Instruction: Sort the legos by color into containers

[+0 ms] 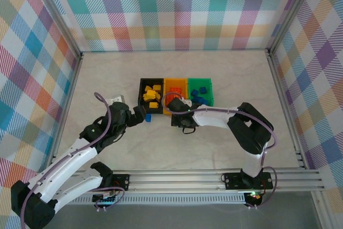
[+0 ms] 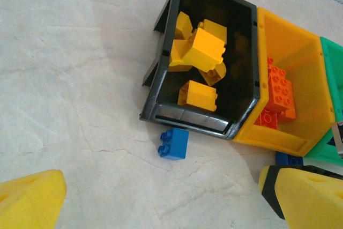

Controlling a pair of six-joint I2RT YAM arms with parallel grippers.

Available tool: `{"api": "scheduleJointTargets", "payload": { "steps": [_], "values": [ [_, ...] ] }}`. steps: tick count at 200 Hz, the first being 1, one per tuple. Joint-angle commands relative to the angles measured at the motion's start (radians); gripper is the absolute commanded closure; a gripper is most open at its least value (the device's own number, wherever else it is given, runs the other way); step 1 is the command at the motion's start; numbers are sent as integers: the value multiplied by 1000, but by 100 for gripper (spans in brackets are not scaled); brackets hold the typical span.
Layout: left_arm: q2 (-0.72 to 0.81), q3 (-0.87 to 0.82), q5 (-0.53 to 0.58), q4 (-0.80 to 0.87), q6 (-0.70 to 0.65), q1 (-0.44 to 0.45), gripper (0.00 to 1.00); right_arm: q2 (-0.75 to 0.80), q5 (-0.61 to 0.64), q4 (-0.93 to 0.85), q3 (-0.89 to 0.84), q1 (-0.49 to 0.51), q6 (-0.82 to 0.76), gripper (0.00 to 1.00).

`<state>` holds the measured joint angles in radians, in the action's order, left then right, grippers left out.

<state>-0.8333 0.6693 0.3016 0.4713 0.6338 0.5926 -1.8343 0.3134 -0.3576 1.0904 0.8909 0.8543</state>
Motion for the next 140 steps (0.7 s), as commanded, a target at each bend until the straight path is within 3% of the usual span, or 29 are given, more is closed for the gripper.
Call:
{"api": "scheduleJointTargets", "payload": {
  "steps": [1,41,86,111,140],
  "values": [
    [17,-23,16,12,28,3,0,-15,7,-20,16,2,-6,51],
    [8,-21,5,9,15,3,0,82,-45,37,-66,3,-33,69],
    [-36,-19,-12,-2,-4,3,0,320,-30,-9,-112,-11,-146,74],
    [-59,-29,-31,-23,-14,2,0,390,-49,-41,-69,-112,-215,75],
    [-68,-43,-53,-47,-32,3,0,341,-112,-46,12,-250,-258,75]
  ]
}}
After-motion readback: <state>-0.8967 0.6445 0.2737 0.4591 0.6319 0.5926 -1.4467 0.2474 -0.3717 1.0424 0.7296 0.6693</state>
